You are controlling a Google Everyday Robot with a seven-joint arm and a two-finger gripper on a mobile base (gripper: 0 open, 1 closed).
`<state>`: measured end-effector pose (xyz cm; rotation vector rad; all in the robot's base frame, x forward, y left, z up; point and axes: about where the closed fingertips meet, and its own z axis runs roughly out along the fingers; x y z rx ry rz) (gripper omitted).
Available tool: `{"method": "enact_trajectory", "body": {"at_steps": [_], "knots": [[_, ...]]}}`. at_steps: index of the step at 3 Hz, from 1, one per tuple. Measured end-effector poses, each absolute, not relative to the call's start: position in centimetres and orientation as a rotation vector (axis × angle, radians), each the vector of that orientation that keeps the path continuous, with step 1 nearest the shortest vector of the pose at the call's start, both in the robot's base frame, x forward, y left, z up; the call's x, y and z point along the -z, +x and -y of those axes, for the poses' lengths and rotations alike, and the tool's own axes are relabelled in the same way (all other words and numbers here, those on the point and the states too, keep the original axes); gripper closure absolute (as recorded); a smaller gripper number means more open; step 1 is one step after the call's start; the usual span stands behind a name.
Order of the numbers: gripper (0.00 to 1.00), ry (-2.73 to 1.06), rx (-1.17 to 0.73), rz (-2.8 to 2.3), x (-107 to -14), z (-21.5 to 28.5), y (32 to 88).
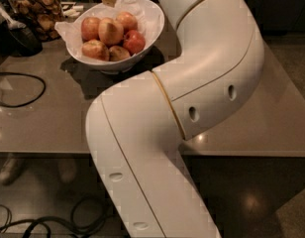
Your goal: Pick apple from white bowl
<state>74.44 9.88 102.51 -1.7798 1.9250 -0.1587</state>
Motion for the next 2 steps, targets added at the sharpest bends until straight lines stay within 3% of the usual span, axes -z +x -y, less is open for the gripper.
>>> {"method": "enact_trajectory", "body": {"at_steps": [1,2], "knots": [[1.00,-1.778,0.167,-1.920,-102.80,-9.85,74.32],[0.83,-1.778,0.167,-1.920,-102.80,-9.85,74.31]]}}
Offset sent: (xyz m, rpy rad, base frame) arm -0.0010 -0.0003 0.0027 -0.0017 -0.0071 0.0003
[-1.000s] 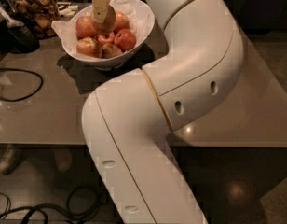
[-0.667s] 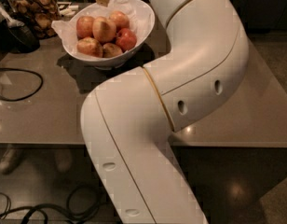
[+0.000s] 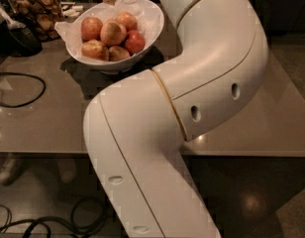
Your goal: Pick apple from white bowl
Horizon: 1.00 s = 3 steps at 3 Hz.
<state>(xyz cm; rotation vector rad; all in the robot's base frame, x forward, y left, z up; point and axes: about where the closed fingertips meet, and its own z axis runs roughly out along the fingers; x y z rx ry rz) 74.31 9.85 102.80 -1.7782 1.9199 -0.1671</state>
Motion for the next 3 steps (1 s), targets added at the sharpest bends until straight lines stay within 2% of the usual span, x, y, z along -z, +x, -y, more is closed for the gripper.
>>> {"method": "enact_trajectory", "body": {"at_steps": [3], "knots": [[0.12,-1.778,0.167,-1.920,-102.80,-9.85,74.31]]}}
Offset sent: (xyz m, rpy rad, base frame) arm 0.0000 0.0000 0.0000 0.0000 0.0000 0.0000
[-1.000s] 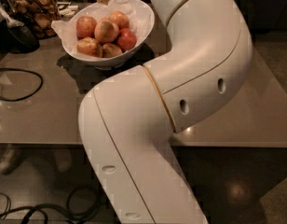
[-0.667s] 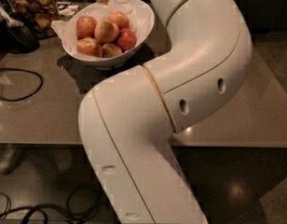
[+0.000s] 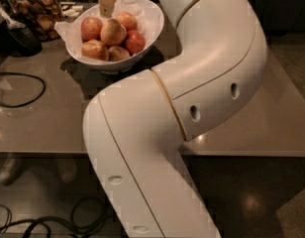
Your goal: Pick apple from white bowl
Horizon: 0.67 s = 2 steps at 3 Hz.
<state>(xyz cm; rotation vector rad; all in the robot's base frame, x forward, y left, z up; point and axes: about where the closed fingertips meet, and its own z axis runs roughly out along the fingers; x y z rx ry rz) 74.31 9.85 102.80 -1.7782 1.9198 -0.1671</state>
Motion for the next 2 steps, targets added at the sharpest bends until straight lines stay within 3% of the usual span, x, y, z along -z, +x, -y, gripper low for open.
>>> {"method": "enact_trajectory", "body": {"at_steps": [1,2], "knots": [[0.00,-1.778,0.167,-1.920,-102.80,-9.85,74.31],[0.00,-1.778,0.167,-1.920,-102.79,-9.85,74.32]]}}
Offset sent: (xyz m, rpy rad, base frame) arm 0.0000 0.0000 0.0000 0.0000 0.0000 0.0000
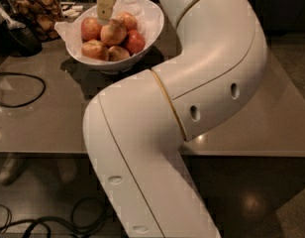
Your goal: Pick apple from white bowl
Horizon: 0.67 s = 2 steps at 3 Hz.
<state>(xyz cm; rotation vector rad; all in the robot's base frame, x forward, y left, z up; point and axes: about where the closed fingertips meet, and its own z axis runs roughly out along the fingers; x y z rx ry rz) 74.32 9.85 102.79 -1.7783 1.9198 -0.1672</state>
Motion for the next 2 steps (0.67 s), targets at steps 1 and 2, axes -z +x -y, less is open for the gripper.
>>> {"method": "enact_trajectory", "body": {"at_steps": [1,2], "knots": [[0.00,-1.786,0.180,-1.919,-102.3,-9.9,74.7],[0.00,-1.810,0.177,-1.916,-101.3,-9.9,75.1]]}}
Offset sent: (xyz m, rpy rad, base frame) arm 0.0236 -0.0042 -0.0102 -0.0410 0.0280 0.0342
